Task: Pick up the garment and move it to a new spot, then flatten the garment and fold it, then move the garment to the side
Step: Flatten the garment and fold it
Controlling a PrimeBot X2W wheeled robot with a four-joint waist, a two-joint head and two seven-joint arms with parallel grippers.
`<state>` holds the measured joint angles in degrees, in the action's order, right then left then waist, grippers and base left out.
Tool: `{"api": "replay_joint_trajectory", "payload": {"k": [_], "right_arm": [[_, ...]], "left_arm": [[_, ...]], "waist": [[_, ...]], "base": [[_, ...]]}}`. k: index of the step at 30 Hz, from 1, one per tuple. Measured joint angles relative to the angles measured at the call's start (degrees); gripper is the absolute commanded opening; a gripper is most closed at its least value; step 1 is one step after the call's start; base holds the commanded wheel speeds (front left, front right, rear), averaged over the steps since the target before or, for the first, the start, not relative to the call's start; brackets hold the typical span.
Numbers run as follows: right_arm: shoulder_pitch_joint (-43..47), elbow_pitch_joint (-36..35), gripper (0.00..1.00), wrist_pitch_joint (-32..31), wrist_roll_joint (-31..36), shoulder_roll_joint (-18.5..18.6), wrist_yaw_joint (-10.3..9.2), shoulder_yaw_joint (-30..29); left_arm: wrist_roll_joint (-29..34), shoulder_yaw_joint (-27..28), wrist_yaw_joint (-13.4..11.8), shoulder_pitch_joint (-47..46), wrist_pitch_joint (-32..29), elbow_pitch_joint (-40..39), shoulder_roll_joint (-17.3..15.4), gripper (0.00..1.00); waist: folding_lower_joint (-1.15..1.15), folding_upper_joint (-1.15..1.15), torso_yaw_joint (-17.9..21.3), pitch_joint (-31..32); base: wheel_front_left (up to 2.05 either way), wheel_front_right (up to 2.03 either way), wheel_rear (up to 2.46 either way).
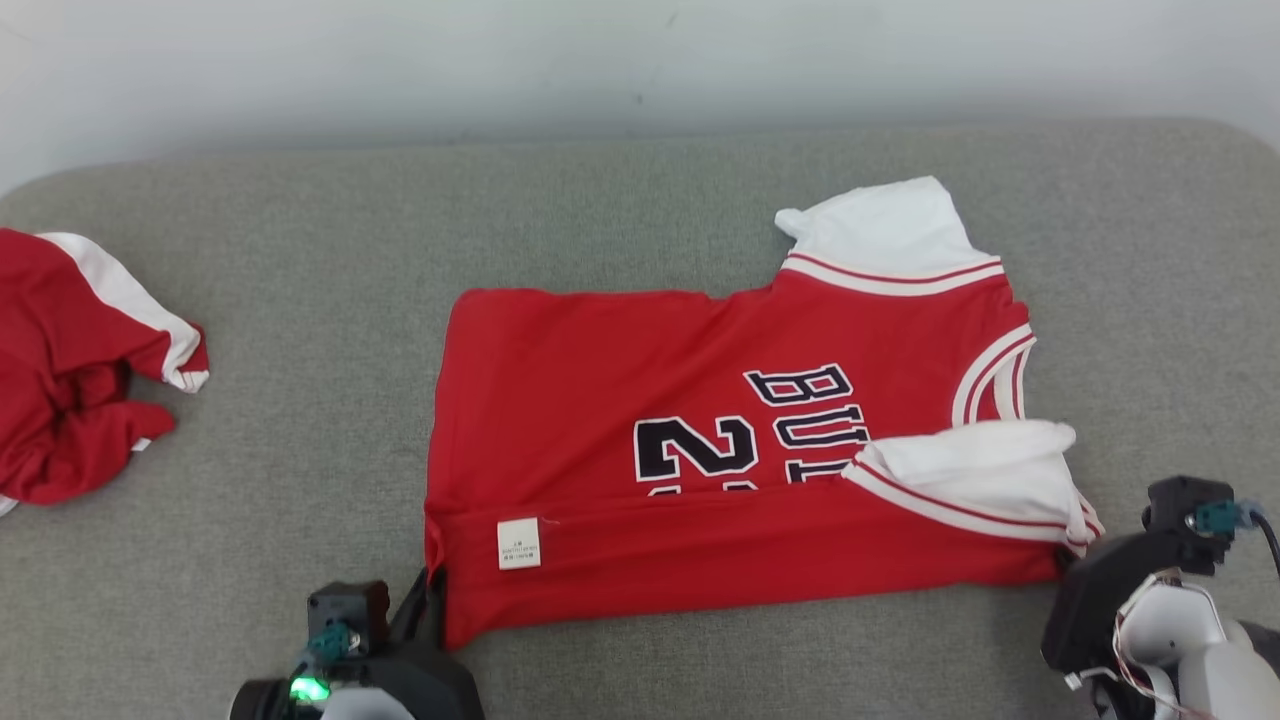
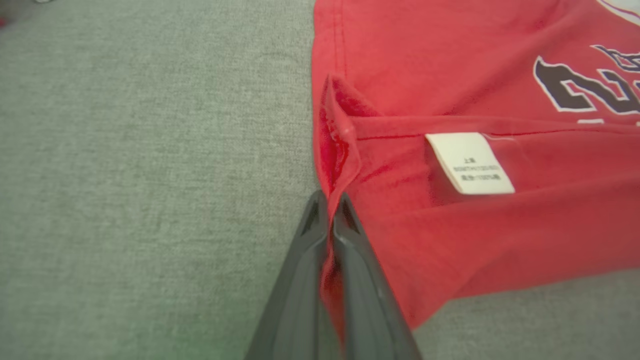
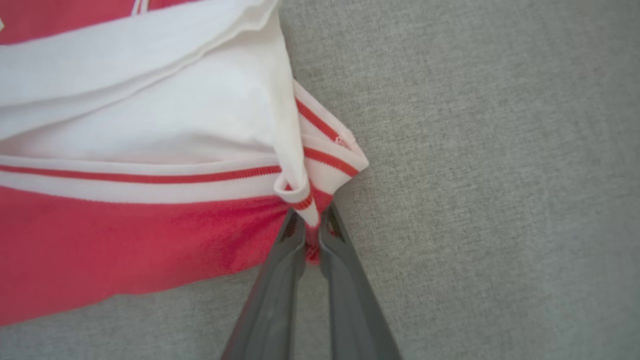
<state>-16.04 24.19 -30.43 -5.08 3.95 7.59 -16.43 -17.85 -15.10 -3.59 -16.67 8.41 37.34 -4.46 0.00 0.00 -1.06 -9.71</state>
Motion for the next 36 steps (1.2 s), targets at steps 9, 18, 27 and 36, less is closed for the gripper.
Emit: {"api": "replay_joint_trajectory", "payload": {"k": [9, 18, 27, 36], "right_arm": [[7.53, -5.95, 0.0, -1.22, -1.49, -0.27, 0.0, -1.18], [12.99, -9.39, 0.0, -2.9, -2.4, -1.03, 0.02, -2.22], [14.57, -9.02, 1.0, -3.03, -3.47, -1.04, -0.02, -1.37], [12.62, -11.25, 1.0, -2.83, -2.83, -1.09, -0.02, -0.41]], "left_arm": [[-1.52, -0.1, -0.44, 6.86, -1.4, -1.94, -0.69, 0.0], [-2.22, -0.52, -1.41, 11.83, -3.12, -6.77, -1.6, 0.0], [-1.99, -1.0, -1.41, 13.07, -1.26, -9.88, -2.77, 1.0], [-2.76, -0.13, -1.52, 13.33, -0.56, -12.56, -4.04, 1.0]], "waist": [[0.0, 0.0, 0.0, 5.14], [0.0, 0.0, 0.06, 8.15], [0.0, 0.0, 0.25, 8.44], [0.0, 0.0, 0.2, 9.24]], "base": [[0.0, 0.0, 0.0], [0.0, 0.0, 0.0], [0.0, 0.0, 0.0], [0.0, 0.0, 0.0]]}}
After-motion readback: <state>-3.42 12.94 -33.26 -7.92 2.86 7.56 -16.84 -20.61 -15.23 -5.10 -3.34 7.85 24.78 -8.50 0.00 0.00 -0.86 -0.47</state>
